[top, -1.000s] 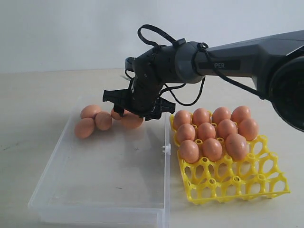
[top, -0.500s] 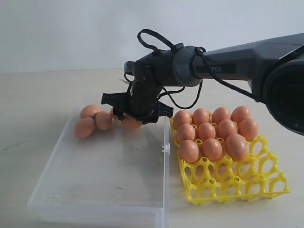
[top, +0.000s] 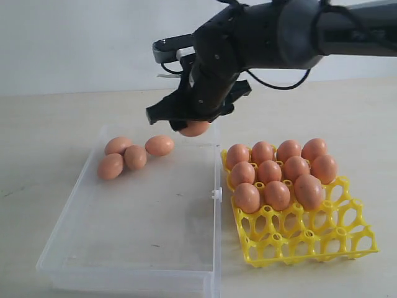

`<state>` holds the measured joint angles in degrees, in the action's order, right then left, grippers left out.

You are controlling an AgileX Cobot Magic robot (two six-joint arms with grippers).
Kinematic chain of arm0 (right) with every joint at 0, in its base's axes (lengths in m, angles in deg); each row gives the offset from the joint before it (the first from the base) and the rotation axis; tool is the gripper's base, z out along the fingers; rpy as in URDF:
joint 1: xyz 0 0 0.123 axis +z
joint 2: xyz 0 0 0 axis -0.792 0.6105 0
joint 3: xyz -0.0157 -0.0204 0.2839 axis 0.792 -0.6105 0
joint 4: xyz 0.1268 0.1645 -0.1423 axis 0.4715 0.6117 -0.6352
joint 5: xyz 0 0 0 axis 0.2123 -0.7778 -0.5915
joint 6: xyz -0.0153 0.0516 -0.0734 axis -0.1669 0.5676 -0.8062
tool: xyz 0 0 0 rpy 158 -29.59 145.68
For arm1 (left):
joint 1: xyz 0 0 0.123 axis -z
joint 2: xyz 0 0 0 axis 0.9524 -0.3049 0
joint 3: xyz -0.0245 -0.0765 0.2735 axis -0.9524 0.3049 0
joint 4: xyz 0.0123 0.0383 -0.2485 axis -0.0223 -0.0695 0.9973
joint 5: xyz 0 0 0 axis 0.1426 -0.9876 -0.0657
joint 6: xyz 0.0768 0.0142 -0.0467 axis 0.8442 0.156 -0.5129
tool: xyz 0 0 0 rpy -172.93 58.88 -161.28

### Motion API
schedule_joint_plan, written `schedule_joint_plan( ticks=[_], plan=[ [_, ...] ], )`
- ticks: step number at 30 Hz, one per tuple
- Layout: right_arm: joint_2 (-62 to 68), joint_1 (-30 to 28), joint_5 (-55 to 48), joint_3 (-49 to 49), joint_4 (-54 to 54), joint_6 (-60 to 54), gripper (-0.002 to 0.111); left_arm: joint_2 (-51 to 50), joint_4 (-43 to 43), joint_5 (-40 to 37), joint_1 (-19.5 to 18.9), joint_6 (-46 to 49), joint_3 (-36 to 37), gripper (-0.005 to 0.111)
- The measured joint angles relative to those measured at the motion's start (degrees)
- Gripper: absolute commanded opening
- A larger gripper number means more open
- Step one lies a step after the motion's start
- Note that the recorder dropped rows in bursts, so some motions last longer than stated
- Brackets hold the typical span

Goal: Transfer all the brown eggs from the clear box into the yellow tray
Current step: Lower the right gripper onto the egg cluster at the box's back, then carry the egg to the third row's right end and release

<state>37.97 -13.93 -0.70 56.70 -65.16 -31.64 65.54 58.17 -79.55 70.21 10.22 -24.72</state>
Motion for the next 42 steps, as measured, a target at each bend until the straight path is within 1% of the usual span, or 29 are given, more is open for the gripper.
schedule_joint_plan(
  ticks=[7, 11, 18, 24, 30, 33, 35, 39, 42],
  plan=[
    [-11.1, -2.8, -7.3, -14.3, -4.7, -1.6, 0.0, 0.0, 0.0, 0.0, 0.0, 0.0, 0.0, 0.0],
    [-18.3, -3.7, -8.4, -22.4, -7.3, -1.2, 0.0, 0.0, 0.0, 0.0, 0.0, 0.0, 0.0, 0.0],
    [-25.4, -5.3, -12.8, -33.7, -21.1, 6.8, 0.0, 0.0, 0.0, 0.0, 0.0, 0.0, 0.0, 0.0],
    [-25.8, -5.3, -11.9, -39.2, -24.9, 8.6, 0.0, 0.0, 0.0, 0.0, 0.0, 0.0, 0.0, 0.0],
    [-25.8, -5.3, -10.5, -40.8, -31.1, 12.7, 0.0, 0.0, 0.0, 0.0, 0.0, 0.0, 0.0, 0.0],
    [-25.8, -5.3, -9.7, -40.8, -31.1, 13.3, 0.0, 0.0, 0.0, 0.0, 0.0, 0.0, 0.0, 0.0],
    [-25.8, -5.7, -8.5, -40.8, -28.8, 13.3, 0.0, 0.0, 0.0, 0.0, 0.0, 0.0, 0.0, 0.0],
    [-25.8, -9.2, -4.3, -41.1, -20.5, 18.1, 0.0, 0.0, 0.0, 0.0, 0.0, 0.0, 0.0, 0.0],
    [-26.1, -12.5, 2.5, -43.5, -17.1, 23.8, 0.0, 0.0, 0.0, 0.0, 0.0, 0.0, 0.0, 0.0]
  ],
)
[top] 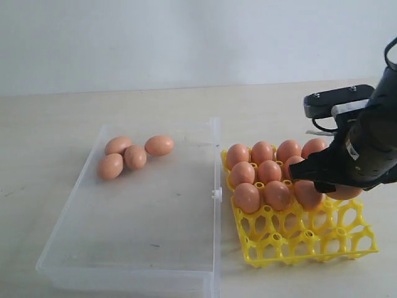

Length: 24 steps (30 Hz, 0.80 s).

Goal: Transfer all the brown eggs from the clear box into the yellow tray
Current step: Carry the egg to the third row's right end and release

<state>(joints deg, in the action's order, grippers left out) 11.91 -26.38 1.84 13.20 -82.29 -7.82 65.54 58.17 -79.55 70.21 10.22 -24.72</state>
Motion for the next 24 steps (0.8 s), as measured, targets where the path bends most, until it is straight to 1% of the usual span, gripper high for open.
schedule_joint_plan(
  ticks=[3, 5, 9, 12, 15, 18, 21, 24],
  plan=[
    [-1.0, -3.2, 9.9, -4.2, 3.0, 4.2, 0.0, 0.0, 0.0, 0.0, 0.0, 0.0, 0.0, 0.0],
    [-1.7, -5.3, 18.7, -7.9, 5.0, 5.6, 0.0, 0.0, 0.0, 0.0, 0.0, 0.0, 0.0, 0.0],
    [-1.9, -9.9, 32.5, -13.7, 7.1, 7.7, 0.0, 0.0, 0.0, 0.0, 0.0, 0.0, 0.0, 0.0],
    [-2.4, -12.3, 36.8, -16.3, 7.9, 7.8, 0.0, 0.0, 0.0, 0.0, 0.0, 0.0, 0.0, 0.0],
    [-4.0, -13.7, 37.5, -17.7, 8.2, 7.5, 0.0, 0.0, 0.0, 0.0, 0.0, 0.0, 0.0, 0.0],
    [-6.8, -14.0, 38.7, -18.2, 8.4, 6.8, 0.0, 0.0, 0.0, 0.0, 0.0, 0.0, 0.0, 0.0],
    [-9.7, -14.0, 41.9, -18.2, 8.9, 6.5, 0.0, 0.0, 0.0, 0.0, 0.0, 0.0, 0.0, 0.0],
    [-10.4, -14.0, 45.4, -18.6, 12.3, 4.8, 0.0, 0.0, 0.0, 0.0, 0.0, 0.0, 0.0, 0.0]
  ],
)
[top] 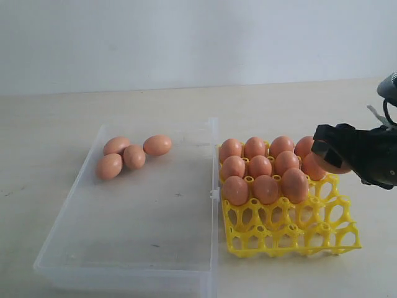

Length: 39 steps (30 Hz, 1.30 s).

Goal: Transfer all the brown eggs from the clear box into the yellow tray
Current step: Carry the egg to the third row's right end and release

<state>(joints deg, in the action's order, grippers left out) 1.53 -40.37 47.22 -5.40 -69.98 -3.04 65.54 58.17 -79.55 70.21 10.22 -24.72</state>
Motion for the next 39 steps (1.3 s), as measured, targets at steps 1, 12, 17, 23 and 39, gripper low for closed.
schedule_joint_plan(
  ticks=[1, 12, 17, 23, 39],
  plan=[
    [0.0, 0.0, 1.7, -0.3, 1.6, -1.2, 0.0, 0.0, 0.0, 0.0, 0.0, 0.0, 0.0, 0.0],
    [2.7, -0.2, 18.2, -9.5, 22.8, -17.1, 0.0, 0.0, 0.0, 0.0, 0.0, 0.0, 0.0, 0.0],
    [2.7, -0.2, 19.3, -9.5, 21.6, -17.2, 0.0, 0.0, 0.0, 0.0, 0.0, 0.0, 0.0, 0.0],
    [4.2, -0.2, 21.6, -9.5, 19.3, -15.4, 0.0, 0.0, 0.0, 0.0, 0.0, 0.0, 0.0, 0.0],
    [10.2, -0.2, 23.3, -7.9, 15.6, -11.6, 0.042, 0.0, 0.0, 0.0, 0.0, 0.0, 0.0, 0.0]
  ],
)
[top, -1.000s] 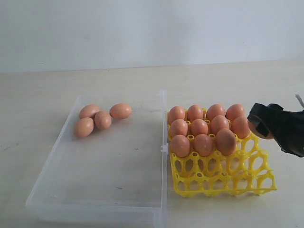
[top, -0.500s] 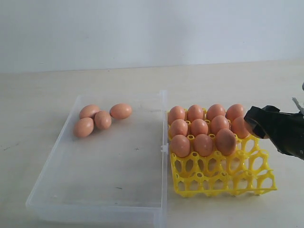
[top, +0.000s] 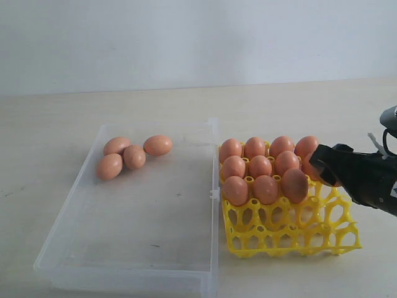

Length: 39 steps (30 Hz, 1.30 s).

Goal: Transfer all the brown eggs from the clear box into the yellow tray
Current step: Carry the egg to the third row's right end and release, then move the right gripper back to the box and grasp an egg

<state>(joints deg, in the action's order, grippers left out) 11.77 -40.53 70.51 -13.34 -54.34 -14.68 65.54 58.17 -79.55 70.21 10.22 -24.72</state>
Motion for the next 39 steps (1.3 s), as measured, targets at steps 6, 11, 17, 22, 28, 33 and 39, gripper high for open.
schedule_joint_plan(
  ticks=[6, 11, 17, 22, 28, 33, 39],
  plan=[
    [1.1, 0.0, 0.1, 0.7, -1.6, 1.1, 0.058, 0.0, 0.0, 0.0, 0.0, 0.0, 0.0, 0.0],
    [1.1, 0.0, 0.1, 0.7, -1.6, 1.1, 0.067, 0.0, 0.0, 0.0, 0.0, 0.0, 0.0, 0.0],
    [-1.2, 0.0, 0.1, 0.8, -1.6, 1.1, 0.067, 0.0, 0.0, 0.0, 0.0, 0.0, 0.0, 0.0],
    [-12.4, 0.0, -0.4, 0.8, -2.6, -1.1, 0.064, 0.0, 0.0, 0.0, 0.0, 0.0, 0.0, 0.0],
    [-20.7, 1.0, -8.1, 4.1, -8.4, -2.3, 0.048, 0.0, 0.0, 0.0, 0.0, 0.0, 0.0, 0.0],
    [-18.8, 9.6, -26.9, 15.4, -19.2, 1.3, 0.049, 0.0, 0.0, 0.0, 0.0, 0.0, 0.0, 0.0],
    [-6.8, 23.3, -37.9, 32.8, -20.5, -3.7, 0.049, 0.0, 0.0, 0.0, 0.0, 0.0, 0.0, 0.0]
  ],
)
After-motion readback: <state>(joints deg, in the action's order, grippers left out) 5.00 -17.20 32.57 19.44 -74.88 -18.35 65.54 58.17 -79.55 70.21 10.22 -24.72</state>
